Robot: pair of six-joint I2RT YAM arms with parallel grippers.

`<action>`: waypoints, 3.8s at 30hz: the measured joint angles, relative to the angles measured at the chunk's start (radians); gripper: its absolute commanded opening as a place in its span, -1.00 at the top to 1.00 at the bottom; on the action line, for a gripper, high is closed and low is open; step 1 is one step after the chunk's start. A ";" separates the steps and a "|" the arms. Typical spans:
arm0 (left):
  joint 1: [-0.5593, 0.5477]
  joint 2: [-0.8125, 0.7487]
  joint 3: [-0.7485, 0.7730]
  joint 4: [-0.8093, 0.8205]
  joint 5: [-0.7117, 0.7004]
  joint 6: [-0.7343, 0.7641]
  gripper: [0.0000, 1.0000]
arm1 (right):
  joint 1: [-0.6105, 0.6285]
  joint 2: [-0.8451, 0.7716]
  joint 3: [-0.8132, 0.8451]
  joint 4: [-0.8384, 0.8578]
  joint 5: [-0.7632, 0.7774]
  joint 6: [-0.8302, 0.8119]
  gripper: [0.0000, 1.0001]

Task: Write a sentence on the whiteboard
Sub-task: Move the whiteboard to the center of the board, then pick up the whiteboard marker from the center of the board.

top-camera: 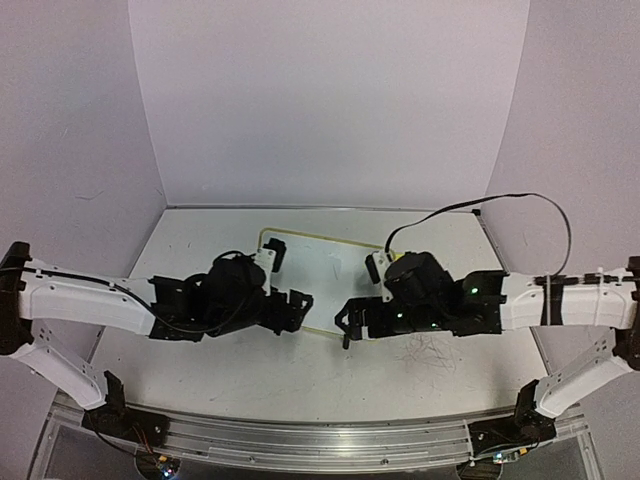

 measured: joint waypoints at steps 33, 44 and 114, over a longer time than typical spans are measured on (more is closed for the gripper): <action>0.339 -0.393 -0.230 -0.043 0.135 -0.026 -0.91 | 0.033 0.513 0.154 0.005 0.168 0.295 0.49; 0.356 -0.412 -0.230 -0.042 0.130 -0.009 -0.92 | 0.034 0.525 0.164 -0.029 0.258 0.261 0.84; 0.385 -0.232 -0.118 0.024 0.133 -0.021 -0.99 | -0.943 -0.125 0.231 -0.173 0.117 -0.353 -0.72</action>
